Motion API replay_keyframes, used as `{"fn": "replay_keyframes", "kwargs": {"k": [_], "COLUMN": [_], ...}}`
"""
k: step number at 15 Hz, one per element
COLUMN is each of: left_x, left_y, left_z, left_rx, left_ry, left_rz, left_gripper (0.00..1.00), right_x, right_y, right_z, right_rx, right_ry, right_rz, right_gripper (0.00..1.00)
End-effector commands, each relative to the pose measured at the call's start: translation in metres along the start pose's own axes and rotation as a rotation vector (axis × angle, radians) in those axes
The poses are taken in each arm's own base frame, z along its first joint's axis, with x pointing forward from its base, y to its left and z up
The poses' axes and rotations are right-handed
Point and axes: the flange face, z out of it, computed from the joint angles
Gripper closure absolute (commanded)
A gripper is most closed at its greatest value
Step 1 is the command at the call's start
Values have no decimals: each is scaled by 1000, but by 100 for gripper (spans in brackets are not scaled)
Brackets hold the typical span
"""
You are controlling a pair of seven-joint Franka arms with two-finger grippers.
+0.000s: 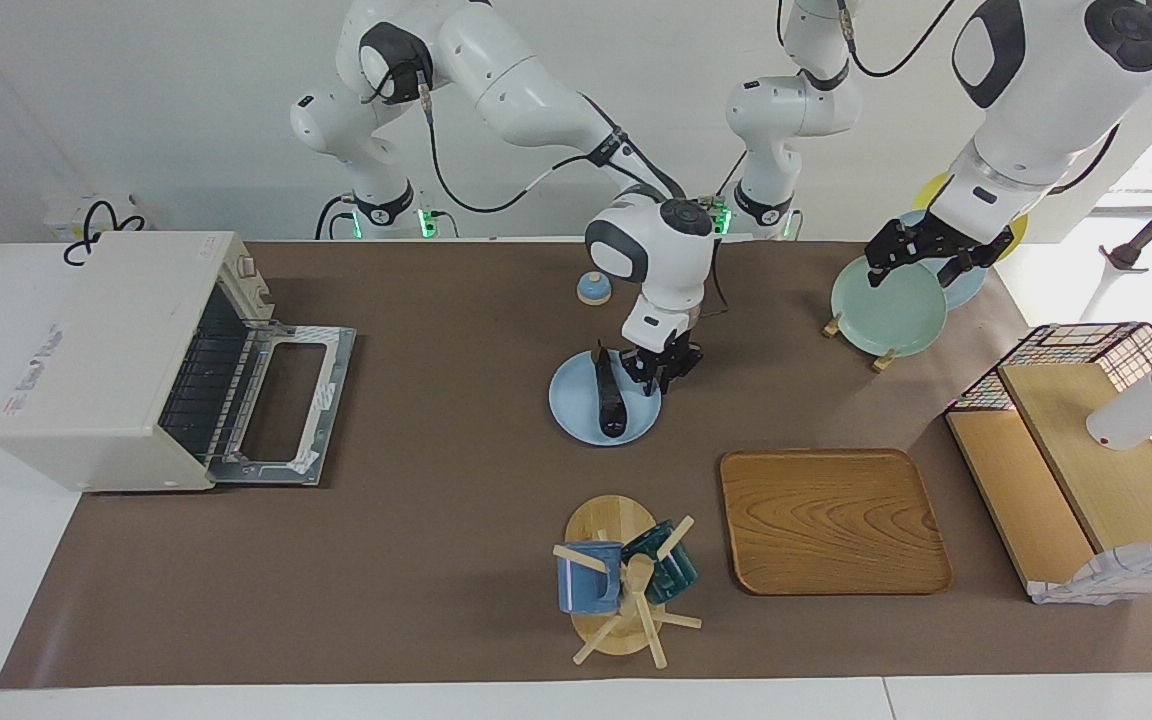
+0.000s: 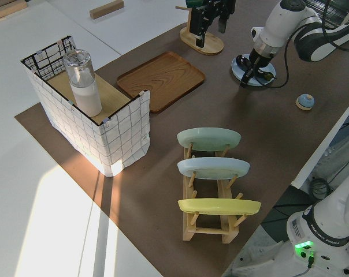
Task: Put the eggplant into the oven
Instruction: 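Lift the plate with the eggplant and carry it toward the oven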
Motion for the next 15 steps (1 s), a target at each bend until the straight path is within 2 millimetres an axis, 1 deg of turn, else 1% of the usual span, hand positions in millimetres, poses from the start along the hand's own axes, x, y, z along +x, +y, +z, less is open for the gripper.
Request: {"fn": "replay_keyframes", "kwargs": {"k": [1,2,3,4,5,6,7,8,9,10,11,13,14,15], "left_x": [-21,-22,-22,-23,-22,-21,-21,-20,-20,-19,-19,-19,-19,-19], "left_y": [-8,-9,-8,-8,-9,-8,-10,-6,-5,-8,-7,-8,-8,-7], "left_z": [-17,-20,-17,-17,-16,-14,-11,-11,-11,-10,-9,-9,-9,-8], "left_rx": [25,26,26,26,26,26,26,26,26,25,25,25,25,19], "left_ry": [43,46,41,41,38,37,32,33,33,33,33,32,33,33], "left_rz": [3,9,12,12,12,14,11,18,17,12,12,10,10,12], "left_gripper": [0,0,0,0,0,0,0,0,0,0,0,0,0,0], "right_x": [-7,-5,2,13,17,22,26,29,32,32,28,10,1,-5], "right_y": [1,2,7,13,18,31,51,75,104,134,166,238,269,307], "right_z": [4,0,-10,-25,-38,-57,-73,-83,-90,-93,-93,-84,-85,-87], "right_rx": [-21,-36,-72,-109,-134,-153,-188,-238,-285,-314,-327,-316,-297,-288], "right_ry": [0,-5,-2,7,0,-12,-43,-89,-120,-142,-165,-196,-193,-203], "right_rz": [-12,-15,-28,-35,-47,-66,-75,-75,-55,-29,-2,26,9,-6], "right_gripper": [100,100,100,100,100,100,100,100,100,100,100,100,100,100]}}
